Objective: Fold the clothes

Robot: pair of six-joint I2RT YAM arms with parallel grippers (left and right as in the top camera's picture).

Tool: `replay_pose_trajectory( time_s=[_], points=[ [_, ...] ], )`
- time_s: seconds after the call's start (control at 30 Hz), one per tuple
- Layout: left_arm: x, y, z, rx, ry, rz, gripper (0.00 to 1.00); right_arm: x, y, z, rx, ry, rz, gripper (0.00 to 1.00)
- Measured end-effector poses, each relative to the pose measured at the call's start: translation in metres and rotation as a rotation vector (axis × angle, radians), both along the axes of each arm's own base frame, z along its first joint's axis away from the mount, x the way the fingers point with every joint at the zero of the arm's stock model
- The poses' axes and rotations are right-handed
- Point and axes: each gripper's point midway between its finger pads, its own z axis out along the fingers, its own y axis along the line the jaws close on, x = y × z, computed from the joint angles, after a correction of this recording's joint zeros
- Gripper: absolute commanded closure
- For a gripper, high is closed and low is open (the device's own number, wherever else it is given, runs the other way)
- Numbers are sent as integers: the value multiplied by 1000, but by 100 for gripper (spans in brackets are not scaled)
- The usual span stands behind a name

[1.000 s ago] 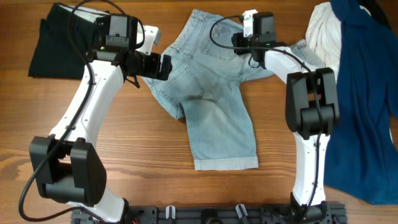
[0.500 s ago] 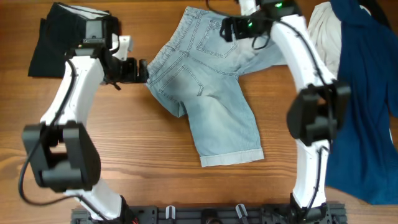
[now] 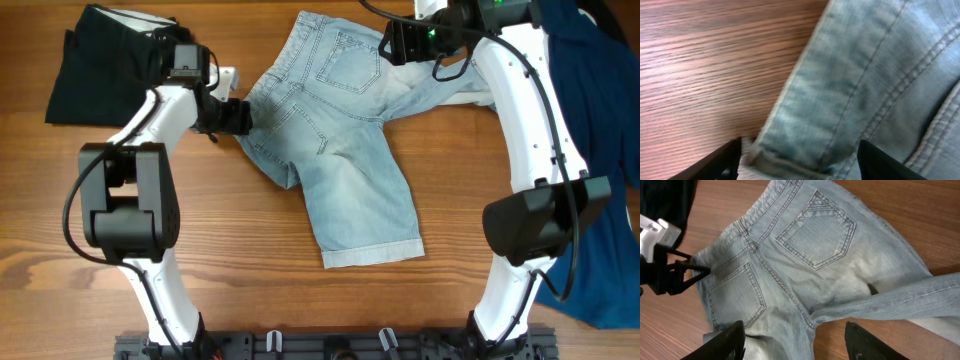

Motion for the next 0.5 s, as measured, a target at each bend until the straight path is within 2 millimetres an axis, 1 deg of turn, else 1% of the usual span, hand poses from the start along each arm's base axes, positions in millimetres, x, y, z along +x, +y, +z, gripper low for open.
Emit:
replay_pose_trajectory(
  time_s=[0.03, 0.07, 0.13, 0.17, 0.2, 0.23, 0.27, 0.3, 0.33, 0.37, 0.4, 0.43, 0.47, 0.5],
  points=[
    [0, -5, 0, -1, -3, -7, 78, 0, 0, 0, 1, -1, 0, 36],
    [1, -7, -1, -2, -2, 0, 96, 1, 0, 0, 1, -3, 0, 36],
    [-1, -8, -4, -14, 19, 34, 96, 1, 0, 1, 1, -5, 0, 36],
    [-4, -6, -5, -16, 42, 79, 96, 1, 0, 1, 1, -5, 0, 36],
    [-15, 2, -5, 2, 103, 149, 96, 1, 0, 1, 2, -6, 0, 36],
    [-29, 17, -3, 28, 167, 223, 96, 1, 0, 1, 2, -3, -3, 36],
    [-45, 39, 1, 66, 225, 308, 96, 0, 0, 0, 6, 9, -16, 36],
    [-55, 56, 8, 86, 256, 367, 96, -1, -1, -1, 5, 16, -27, 36],
    [-66, 76, 19, 107, 278, 442, 92, -2, -2, -2, 4, 26, -41, 36],
    [-81, 107, 42, 125, 283, 557, 62, -3, -3, -3, 5, 36, -56, 36],
    [-90, 127, 61, 129, 266, 635, 31, -3, -4, -5, 4, 43, -63, 36],
    [-98, 136, 74, 130, 263, 676, 18, -3, -4, -8, 4, 46, -67, 37],
    [-106, 140, 84, 125, 264, 706, 8, 0, -5, -14, -1, 42, -71, 39],
    [-111, 140, 91, 115, 265, 723, 6, 3, -5, -21, -6, 40, -77, 40]
  ],
)
